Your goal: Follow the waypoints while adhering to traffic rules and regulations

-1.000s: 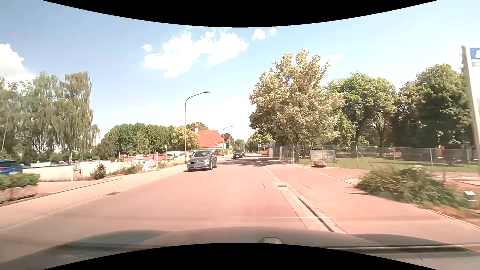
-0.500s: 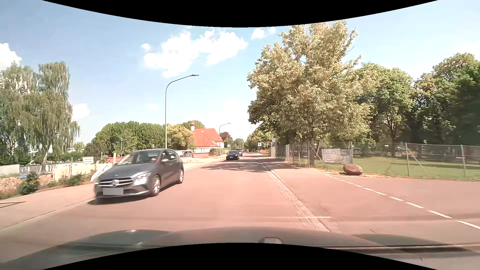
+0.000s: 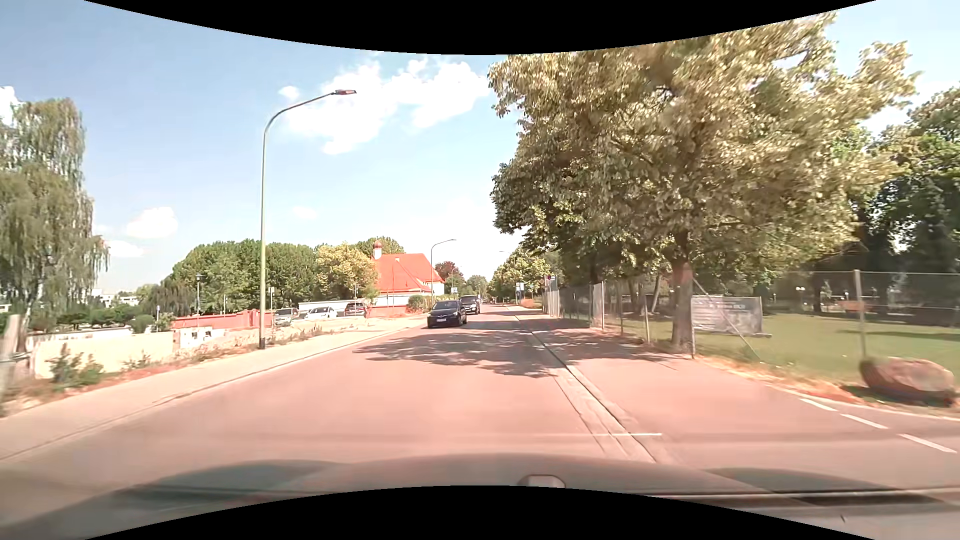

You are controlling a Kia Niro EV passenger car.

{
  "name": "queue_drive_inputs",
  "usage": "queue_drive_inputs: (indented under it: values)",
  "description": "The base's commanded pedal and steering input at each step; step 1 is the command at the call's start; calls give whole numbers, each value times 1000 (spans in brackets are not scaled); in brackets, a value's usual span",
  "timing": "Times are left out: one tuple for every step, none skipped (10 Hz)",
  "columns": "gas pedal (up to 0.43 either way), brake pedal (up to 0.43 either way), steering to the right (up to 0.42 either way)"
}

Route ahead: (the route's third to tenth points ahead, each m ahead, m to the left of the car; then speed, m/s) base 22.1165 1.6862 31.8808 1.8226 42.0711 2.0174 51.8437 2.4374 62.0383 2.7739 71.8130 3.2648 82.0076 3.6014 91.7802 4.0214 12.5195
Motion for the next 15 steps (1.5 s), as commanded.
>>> queue_drive_inputs:
  values:
    - [138, 0, -5]
    - [138, 0, -5]
    - [138, 0, -5]
    - [138, 0, -6]
    - [138, 0, -7]
    - [138, 0, -8]
    - [138, 0, -8]
    - [138, 0, -7]
    - [138, 0, -6]
    - [138, 0, -6]
    - [138, 0, -6]
    - [138, 0, -6]
    - [157, 0, -6]
    - [177, 0, -6]
    - [177, 0, -5]
